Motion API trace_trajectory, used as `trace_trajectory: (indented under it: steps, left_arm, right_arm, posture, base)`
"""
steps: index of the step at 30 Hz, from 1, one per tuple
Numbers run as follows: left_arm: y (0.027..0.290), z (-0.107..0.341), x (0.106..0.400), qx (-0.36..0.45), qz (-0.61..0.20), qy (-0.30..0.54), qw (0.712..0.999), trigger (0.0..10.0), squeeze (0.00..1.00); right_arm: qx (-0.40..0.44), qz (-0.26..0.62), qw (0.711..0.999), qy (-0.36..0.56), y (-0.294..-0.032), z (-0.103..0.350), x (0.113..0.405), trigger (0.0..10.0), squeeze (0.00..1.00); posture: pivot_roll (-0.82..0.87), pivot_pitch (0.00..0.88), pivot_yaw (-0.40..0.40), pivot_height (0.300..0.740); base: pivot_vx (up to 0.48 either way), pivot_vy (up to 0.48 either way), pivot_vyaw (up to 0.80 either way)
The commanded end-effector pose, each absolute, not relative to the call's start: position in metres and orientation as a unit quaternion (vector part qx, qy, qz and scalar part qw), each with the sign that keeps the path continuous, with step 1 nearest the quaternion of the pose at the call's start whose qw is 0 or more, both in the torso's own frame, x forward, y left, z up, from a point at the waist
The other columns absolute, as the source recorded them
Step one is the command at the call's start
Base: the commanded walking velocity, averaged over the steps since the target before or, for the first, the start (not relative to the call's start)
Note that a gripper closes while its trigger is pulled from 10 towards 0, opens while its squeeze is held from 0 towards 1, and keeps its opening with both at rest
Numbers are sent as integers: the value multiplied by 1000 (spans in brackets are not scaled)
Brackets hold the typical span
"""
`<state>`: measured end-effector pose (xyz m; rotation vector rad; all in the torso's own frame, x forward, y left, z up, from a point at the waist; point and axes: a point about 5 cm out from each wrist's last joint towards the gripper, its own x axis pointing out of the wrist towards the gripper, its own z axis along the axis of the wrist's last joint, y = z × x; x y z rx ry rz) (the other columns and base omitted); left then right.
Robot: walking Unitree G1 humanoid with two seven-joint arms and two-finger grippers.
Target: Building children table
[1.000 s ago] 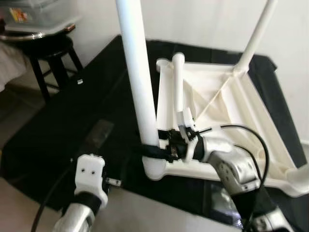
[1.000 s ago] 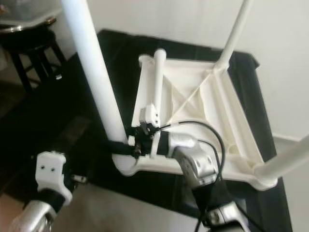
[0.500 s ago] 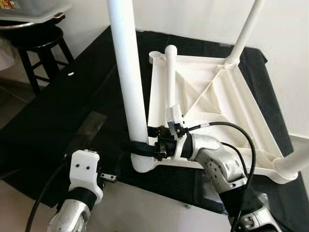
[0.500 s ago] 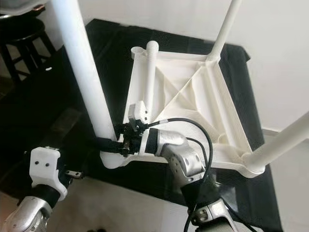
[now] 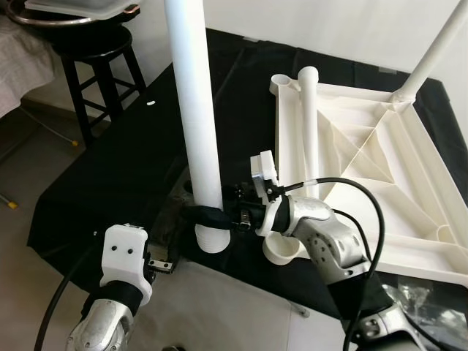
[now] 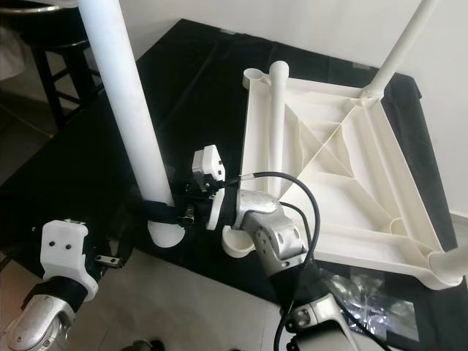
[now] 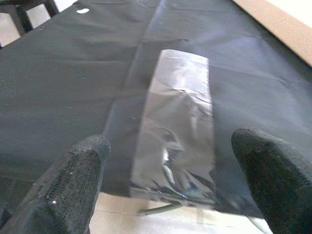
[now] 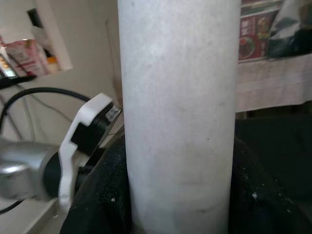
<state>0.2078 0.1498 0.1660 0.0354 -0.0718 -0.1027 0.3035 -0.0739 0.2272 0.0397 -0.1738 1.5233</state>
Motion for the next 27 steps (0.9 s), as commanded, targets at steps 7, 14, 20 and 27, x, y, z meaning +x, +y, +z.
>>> trace_trajectory:
  steps: [7, 14, 20, 27]
  left_arm:
    - [144, 163, 207, 41, -76, -29, 996, 10000, 0]
    - [143, 163, 207, 42, -84, -28, 995, 10000, 0]
    - [145, 164, 207, 34, -77, -32, 996, 10000, 0]
    - [144, 163, 206, 30, -75, -31, 996, 10000, 0]
  right_arm:
    - [18, 709, 700, -80, -91, 234, 300, 10000, 0]
    - [20, 712, 698, -81, -90, 232, 296, 10000, 0]
    - [24, 708, 700, -85, -83, 228, 293, 10000, 0]
    - [23, 715, 695, -73, -69, 213, 284, 10000, 0]
  posture:
    - [8, 245, -80, 740]
    - [9, 242, -75, 740]
    - [6, 238, -77, 740]
    - [5, 235, -82, 740]
  base:
    - [0, -69, 0]
    - [0, -451, 0]
    - [0, -46, 0]
    - [0, 0, 0]
